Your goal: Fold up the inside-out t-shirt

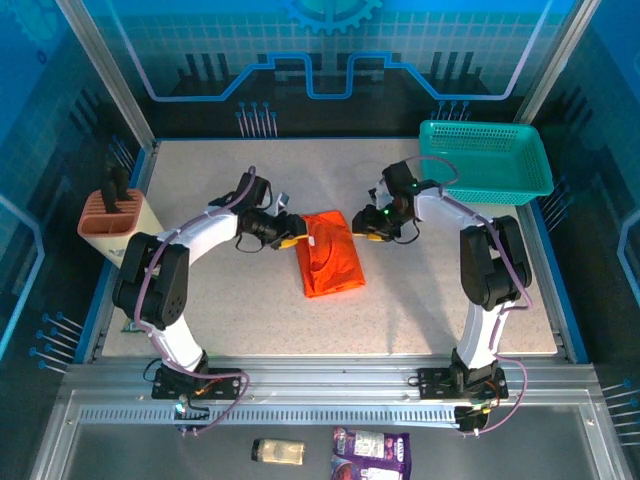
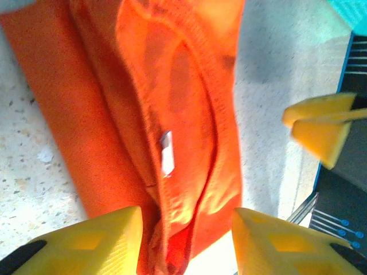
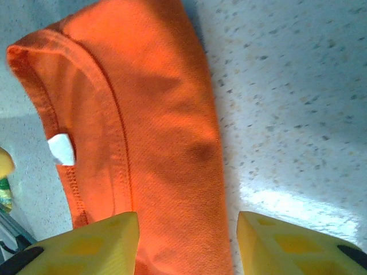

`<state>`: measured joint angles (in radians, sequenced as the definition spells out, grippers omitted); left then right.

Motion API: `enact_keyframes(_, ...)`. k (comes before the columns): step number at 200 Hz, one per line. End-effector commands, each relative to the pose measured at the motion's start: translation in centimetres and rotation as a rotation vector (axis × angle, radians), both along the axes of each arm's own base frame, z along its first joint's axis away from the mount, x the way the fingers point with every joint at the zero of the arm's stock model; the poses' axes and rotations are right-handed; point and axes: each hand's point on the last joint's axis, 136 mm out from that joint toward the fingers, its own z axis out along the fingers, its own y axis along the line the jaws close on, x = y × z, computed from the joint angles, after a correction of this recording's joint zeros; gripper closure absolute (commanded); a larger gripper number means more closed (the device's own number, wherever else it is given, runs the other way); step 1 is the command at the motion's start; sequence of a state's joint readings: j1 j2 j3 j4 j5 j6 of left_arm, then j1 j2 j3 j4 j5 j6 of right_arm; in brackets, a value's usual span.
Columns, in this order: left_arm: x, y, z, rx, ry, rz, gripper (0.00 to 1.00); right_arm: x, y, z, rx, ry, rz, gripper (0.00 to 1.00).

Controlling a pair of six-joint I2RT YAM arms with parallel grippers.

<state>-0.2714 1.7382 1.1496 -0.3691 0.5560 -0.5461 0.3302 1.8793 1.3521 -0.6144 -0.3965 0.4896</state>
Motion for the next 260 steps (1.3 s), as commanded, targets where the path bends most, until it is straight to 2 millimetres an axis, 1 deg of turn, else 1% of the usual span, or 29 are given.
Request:
enact_keyframes(1,-0.8,0.2,-1.3,0.046,0.107,0.028,0.55,-1.8,1.4,0.6,-0.006,0.022,0.051,0.51)
enact_keyframes(30,-0.5,-1.0,-2.5,0.038,0.136,0.030,0.55,-2.8,3.5,1.2,-0.041,0.018,0.119,0.53)
enact_keyframes(53,0.4,-1.1,-3.5,0.050,0.141,0.052,0.55,-4.7,5.3,1.5,-0.128,0.001,0.202,0.54)
enact_keyframes(66,1.2,-1.0,-3.2,0.043,0.120,0.068,0.55,-6.0,6.2,1.5,-0.204,-0.028,0.251,0.54)
enact_keyframes(81,2.2,-0.7,-2.6,0.033,0.099,0.090,0.54,-7.8,7.5,1.4,-0.249,-0.045,0.302,0.55)
enact_keyframes(98,3.1,-0.2,-2.2,0.034,0.090,0.104,0.54,-9.6,8.9,0.8,-0.289,-0.048,0.344,0.55)
enact_keyframes(116,4.0,0.7,-2.1,0.049,0.083,0.116,0.52,-10.9,9.7,0.1,-0.334,-0.052,0.361,0.55)
enact_keyframes(129,4.6,1.3,-2.4,0.064,0.083,0.117,0.52,-11.4,10.1,-0.5,-0.361,-0.052,0.361,0.53)
enact_keyframes(144,5.3,1.7,-2.9,0.087,0.091,0.113,0.51,-11.5,10.4,-1.2,-0.388,-0.058,0.358,0.53)
enact_keyframes(170,6.2,1.6,-4.4,0.098,0.123,0.092,0.51,-11.4,11.4,-2.8,-0.365,-0.038,0.349,0.53)
enact_keyframes(189,6.5,1.4,-5.4,0.100,0.142,0.089,0.53,-11.2,11.8,-3.4,-0.355,-0.030,0.344,0.54)
enact_keyframes(204,6.6,1.2,-5.9,0.090,0.151,0.085,0.56,-11.2,12.1,-3.8,-0.351,-0.021,0.347,0.58)
enact_keyframes(216,6.7,1.0,-6.2,0.082,0.156,0.082,0.60,-11.2,12.0,-4.0,-0.356,-0.019,0.346,0.65)
enact_keyframes(223,6.8,0.9,-6.3,0.078,0.158,0.081,0.62,-11.2,11.8,-4.0,-0.362,-0.020,0.342,0.71)
enact_keyframes(237,6.9,0.7,-6.3,0.070,0.156,0.081,0.70,-11.1,11.4,-3.8,-0.363,-0.020,0.336,0.83)
enact_keyframes(245,7.0,0.6,-6.1,0.066,0.147,0.081,0.77,-11.1,11.3,-3.4,-0.360,-0.023,0.337,0.89)
enact_keyframes(260,7.3,0.8,-5.6,0.070,0.123,0.094,0.87,-11.1,11.3,-2.5,-0.359,-0.032,0.347,0.99)
